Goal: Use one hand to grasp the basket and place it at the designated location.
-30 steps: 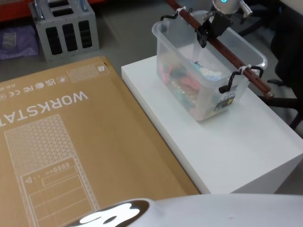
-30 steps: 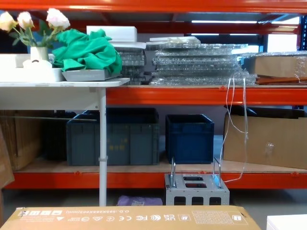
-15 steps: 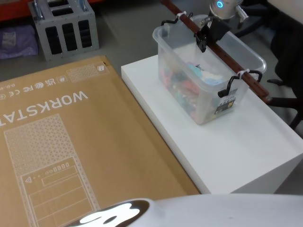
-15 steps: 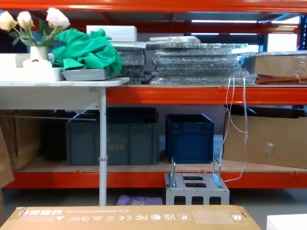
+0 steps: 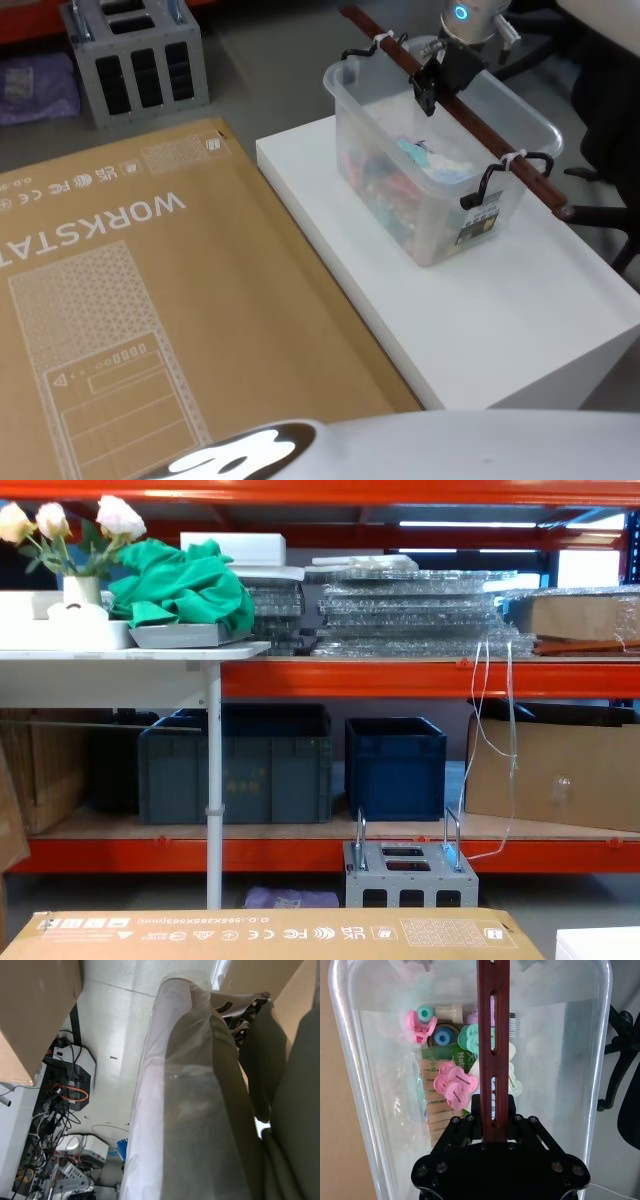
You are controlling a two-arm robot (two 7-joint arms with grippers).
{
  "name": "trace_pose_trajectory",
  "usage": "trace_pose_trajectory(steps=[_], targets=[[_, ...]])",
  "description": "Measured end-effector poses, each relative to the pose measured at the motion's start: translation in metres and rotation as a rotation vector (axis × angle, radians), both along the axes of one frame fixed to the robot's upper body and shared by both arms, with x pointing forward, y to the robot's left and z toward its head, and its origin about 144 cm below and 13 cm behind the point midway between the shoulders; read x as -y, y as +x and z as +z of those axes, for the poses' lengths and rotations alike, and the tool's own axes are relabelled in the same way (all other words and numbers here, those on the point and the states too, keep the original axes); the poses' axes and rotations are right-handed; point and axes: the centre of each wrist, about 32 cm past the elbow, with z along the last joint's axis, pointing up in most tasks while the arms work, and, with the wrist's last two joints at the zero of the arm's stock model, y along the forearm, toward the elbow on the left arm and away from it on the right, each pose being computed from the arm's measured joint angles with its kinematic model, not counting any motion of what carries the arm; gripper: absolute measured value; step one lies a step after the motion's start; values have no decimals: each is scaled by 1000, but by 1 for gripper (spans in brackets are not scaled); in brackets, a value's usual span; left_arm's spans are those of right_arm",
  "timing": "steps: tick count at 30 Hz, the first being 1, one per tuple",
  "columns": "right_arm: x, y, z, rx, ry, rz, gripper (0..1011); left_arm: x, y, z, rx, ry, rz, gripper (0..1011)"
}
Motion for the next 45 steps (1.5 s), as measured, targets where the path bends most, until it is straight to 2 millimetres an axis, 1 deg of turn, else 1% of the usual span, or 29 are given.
trace_pose_trajectory(steps=[13,16,20,21,22,23,24,26,27,28,29,31,33,34,38,40,45], targets=[[-2,3,-1,-16,0,4,238,0,0,0,0,0,0,0],[-2,3,-1,-20,6,3,273,0,0,0,0,0,0,0],[1,2,1,-13,16,0,412,0,0,0,0,0,0,0],[1,2,1,-13,16,0,412,0,0,0,0,0,0,0],[2,2,2,-10,18,-2,474,0,0,0,0,0,0,0],[2,2,3,-9,19,-3,514,0,0,0,0,0,0,0],[3,2,3,-6,21,-3,514,0,0,0,0,0,0,0],[4,2,4,-4,23,-4,614,0,0,0,0,0,0,0],[5,2,4,-3,27,-5,614,0,0,0,0,0,0,0],[6,2,5,-3,30,-5,676,0,0,0,0,0,0,0],[6,2,5,-2,34,-5,688,0,0,0,0,0,0,0],[10,3,9,2,45,-8,772,0,0,0,0,0,0,0],[14,3,13,6,60,-10,825,0,0,0,0,0,0,0],[15,3,15,8,67,-10,825,0,0,0,0,0,0,0],[23,3,25,15,99,-13,961,0,0,0,0,0,0,0],[28,3,30,18,117,-12,1000,0,0,0,0,0,0,0],[37,1,42,23,156,-9,1000,0,0,0,0,0,0,0]])
